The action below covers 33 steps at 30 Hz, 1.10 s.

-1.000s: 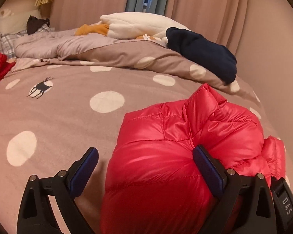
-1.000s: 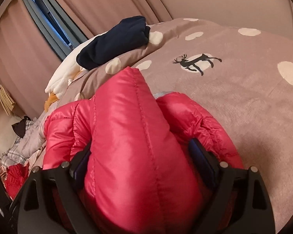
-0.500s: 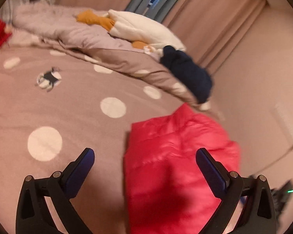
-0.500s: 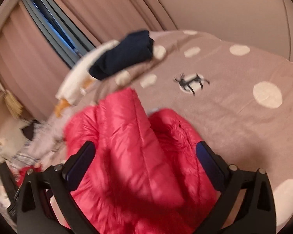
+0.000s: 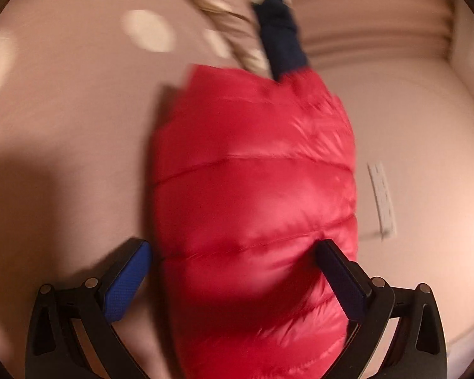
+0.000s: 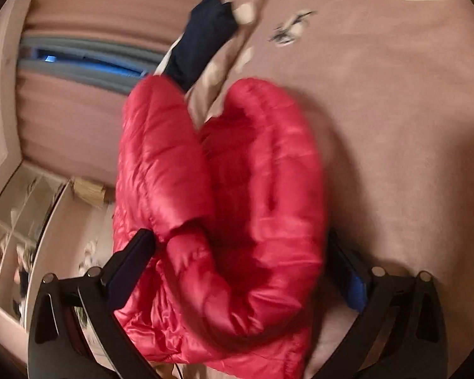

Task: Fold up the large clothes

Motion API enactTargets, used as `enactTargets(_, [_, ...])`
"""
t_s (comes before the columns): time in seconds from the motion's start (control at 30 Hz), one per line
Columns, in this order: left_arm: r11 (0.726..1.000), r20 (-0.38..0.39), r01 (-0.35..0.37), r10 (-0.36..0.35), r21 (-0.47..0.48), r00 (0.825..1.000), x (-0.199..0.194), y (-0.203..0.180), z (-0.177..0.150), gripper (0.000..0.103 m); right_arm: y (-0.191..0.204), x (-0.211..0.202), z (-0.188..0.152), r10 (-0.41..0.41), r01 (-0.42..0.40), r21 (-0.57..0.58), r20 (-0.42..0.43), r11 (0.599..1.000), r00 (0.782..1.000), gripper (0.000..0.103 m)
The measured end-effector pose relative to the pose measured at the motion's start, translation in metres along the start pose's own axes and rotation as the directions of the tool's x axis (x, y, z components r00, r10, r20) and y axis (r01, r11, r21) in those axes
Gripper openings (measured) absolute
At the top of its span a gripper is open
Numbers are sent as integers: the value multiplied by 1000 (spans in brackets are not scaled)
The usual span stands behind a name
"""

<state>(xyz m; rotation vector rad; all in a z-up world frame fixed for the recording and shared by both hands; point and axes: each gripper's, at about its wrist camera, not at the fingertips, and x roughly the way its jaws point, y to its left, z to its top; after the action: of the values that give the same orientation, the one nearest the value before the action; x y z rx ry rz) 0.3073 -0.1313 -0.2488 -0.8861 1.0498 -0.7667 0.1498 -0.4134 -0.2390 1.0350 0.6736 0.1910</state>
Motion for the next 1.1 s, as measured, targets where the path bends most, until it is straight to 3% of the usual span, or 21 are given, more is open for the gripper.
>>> enactTargets(0.1, [999,-9,10,-10,33,1000,24,-9,4,103,7,24,-2,18,-18,-20,-33,1000,999,103])
enactTargets(0.2, [997,48,-34,31,63,998,37,-12,3,100,-2,33,-2,92,-92,-9,-8,996,996,62])
enactTargets(0.23, [995,58,-50,45,90,997,38,-17,0,97,-7,33,-3,118,-118,17,-1,993,993,54])
enactTargets(0.3, [979,81,-104,90,178,993,34,-35,-5,92,-14,27,-5,154,-155,31,18,987,988,46])
enactTargets(0.4, [938,126,-183,152,293,980,27,-65,-17,91,8,15,-12,131,-127,-69,50,989,990,39])
enactTargets(0.47, [921,167,-200,151,333,974,12,-79,-20,92,25,6,-15,168,-160,-116,63,980,984,38])
enactTargets(0.63, [910,235,-188,104,370,966,-46,-109,-25,91,77,-6,-26,291,-279,-177,42,944,956,38])
enactTargets(0.7, [894,281,-202,90,399,955,-73,-127,-32,91,97,-10,-29,322,-309,-198,40,930,946,38])
enactTargets(0.8, [869,360,-232,67,438,931,-114,-157,-40,91,134,-15,-39,375,-356,-254,29,899,926,38])
enactTargets(1.0, [831,472,-330,93,448,877,-189,-190,-72,91,198,-32,-75,446,-430,-337,-32,838,894,39])
enactTargets(1.1, [834,510,-352,100,425,854,-212,-186,-85,91,215,-23,-96,468,-461,-355,-72,813,881,40])
